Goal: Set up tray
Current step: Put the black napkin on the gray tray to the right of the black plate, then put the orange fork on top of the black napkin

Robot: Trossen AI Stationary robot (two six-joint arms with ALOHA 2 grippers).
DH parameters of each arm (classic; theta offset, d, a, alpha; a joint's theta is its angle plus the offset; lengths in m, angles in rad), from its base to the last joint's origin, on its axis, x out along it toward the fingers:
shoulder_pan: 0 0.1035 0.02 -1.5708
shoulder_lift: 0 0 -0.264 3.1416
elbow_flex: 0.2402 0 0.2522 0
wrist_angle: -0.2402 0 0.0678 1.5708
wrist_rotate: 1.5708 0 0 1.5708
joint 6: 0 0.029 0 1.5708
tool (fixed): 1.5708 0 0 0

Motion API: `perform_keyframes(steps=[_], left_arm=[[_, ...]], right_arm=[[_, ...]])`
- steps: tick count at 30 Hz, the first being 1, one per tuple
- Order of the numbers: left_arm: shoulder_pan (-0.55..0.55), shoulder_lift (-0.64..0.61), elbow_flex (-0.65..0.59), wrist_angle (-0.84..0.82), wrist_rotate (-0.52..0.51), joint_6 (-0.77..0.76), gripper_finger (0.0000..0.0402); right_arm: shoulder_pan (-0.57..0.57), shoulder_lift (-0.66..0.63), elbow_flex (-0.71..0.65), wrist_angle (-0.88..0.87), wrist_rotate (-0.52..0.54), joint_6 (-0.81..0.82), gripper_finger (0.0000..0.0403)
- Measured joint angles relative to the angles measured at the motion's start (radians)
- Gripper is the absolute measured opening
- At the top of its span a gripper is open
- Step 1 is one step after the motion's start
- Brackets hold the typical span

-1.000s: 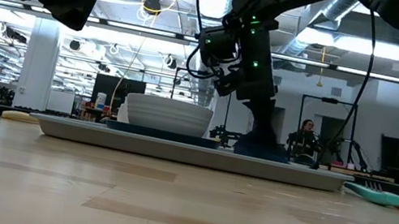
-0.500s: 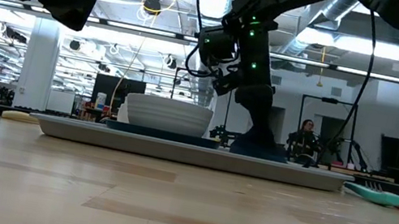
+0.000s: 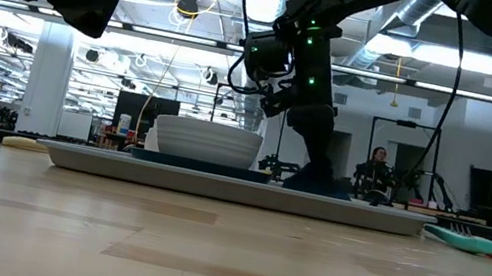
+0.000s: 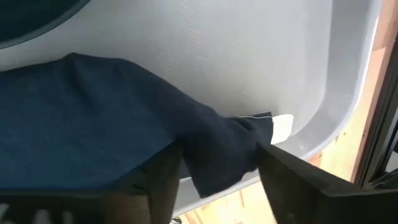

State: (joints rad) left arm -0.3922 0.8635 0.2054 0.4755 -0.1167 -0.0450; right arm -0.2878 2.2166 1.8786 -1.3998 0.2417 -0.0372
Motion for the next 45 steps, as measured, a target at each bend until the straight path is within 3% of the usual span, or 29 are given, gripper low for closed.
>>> perform_keyframes(steps=[8,12,19,28,31,37,45], left_arm=[[0.0,0.0,0.0,0.0,0.0,0.0,0.0135],[0.0,0.0,0.0,-0.002,0.0,0.0,0.0135],[0.0,0.0,0.0,-0.014,0.0,0.0,0.0135],[0.0,0.0,0.0,-0.014,0.0,0.0,0.0135],[0.0,0.0,0.0,-0.014,0.0,0.0,0.0135],[0.0,0.0,0.0,0.002,-0.013,-0.003,0.0135],[0.0,0.0,0.0,-0.009,-0.021,-0.021,0.0135]], right_arm=[[0.0,0.0,0.0,-0.001,-0.004,0.001,0.0265],[0.0,0.0,0.0,-0.002,0.008,-0.007,0.0266],[0.002,0.0,0.0,-0.038,0.13,0.01,0.0265],[0.023,0.0,0.0,-0.104,0.126,0.043,0.0265],[0.043,0.0,0.0,-0.162,0.107,0.067,0.0265],[0.085,-0.082,-0.016,-0.172,-0.108,0.014,0.0265],[0.136,-0.333,-0.049,-0.156,-0.11,0.152,0.0265]])
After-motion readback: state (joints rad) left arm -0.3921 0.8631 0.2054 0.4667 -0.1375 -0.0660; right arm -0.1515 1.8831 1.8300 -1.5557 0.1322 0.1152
